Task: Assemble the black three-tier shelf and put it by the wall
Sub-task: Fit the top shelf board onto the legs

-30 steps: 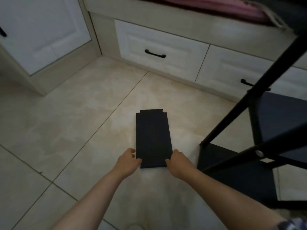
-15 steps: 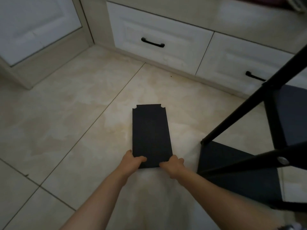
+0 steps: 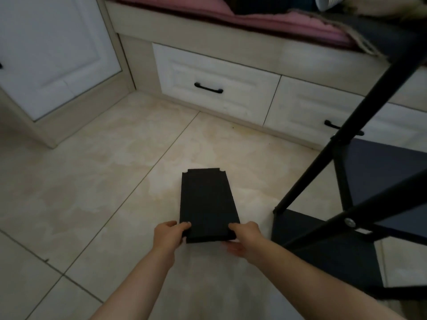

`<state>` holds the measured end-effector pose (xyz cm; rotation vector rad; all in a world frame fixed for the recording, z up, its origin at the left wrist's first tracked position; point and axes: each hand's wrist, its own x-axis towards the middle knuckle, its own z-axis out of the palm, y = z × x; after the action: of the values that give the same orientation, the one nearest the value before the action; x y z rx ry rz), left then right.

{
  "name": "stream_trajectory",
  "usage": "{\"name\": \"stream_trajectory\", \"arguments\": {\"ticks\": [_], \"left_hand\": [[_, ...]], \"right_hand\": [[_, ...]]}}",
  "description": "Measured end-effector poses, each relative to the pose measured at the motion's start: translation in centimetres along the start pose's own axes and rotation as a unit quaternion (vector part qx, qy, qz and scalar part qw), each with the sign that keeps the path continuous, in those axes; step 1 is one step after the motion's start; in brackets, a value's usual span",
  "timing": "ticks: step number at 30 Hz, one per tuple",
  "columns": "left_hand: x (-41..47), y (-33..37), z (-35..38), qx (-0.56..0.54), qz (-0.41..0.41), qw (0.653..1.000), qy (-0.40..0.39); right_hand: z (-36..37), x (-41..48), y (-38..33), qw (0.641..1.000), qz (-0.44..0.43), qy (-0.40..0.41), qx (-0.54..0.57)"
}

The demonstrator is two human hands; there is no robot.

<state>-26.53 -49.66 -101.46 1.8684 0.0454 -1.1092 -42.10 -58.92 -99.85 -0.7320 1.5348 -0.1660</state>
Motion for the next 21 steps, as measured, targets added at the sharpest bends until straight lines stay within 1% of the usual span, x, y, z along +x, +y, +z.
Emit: {"name": "stream_trajectory", "arguments": {"ticks": [2, 5, 8, 12, 16, 19, 21], "left_hand": [[-0.9, 1.1, -0.3, -0.049, -0.025, 0.998, -0.028], [-2.7, 2.7, -0.8, -0.082, -0.038, 0.994, -0.053], [-4.9, 4.7, -1.6, -0.082, -0.033, 0.994, -0.069], [-8.0, 7.7, -3.3, -0.066, -0.020, 0.995, -0.078], [-12.6, 10.7, -5.8, -0.069, -0.013, 0.991, -0.110], [-16.5, 12.6, -7.7, -0.054, -0.006, 0.986, -0.157], [-19.0, 13.5, -8.5, -0.064, 0.005, 0.982, -0.176]], "right_hand": [[-0.3, -1.1, -0.9, 0.999, -0.010, -0.010, 0.031], [-0.9, -3.3, -2.3, 0.998, -0.008, -0.035, 0.053], [-1.5, -5.7, -3.3, 0.995, 0.018, -0.070, 0.075], [-1.9, -9.4, -3.9, 0.979, 0.036, -0.135, 0.149], [-2.5, -14.1, -5.0, 0.959, 0.006, -0.193, 0.207], [-3.5, -17.9, -6.5, 0.955, -0.027, -0.217, 0.199], [-4.6, -20.4, -7.4, 0.956, -0.054, -0.230, 0.175]]}}
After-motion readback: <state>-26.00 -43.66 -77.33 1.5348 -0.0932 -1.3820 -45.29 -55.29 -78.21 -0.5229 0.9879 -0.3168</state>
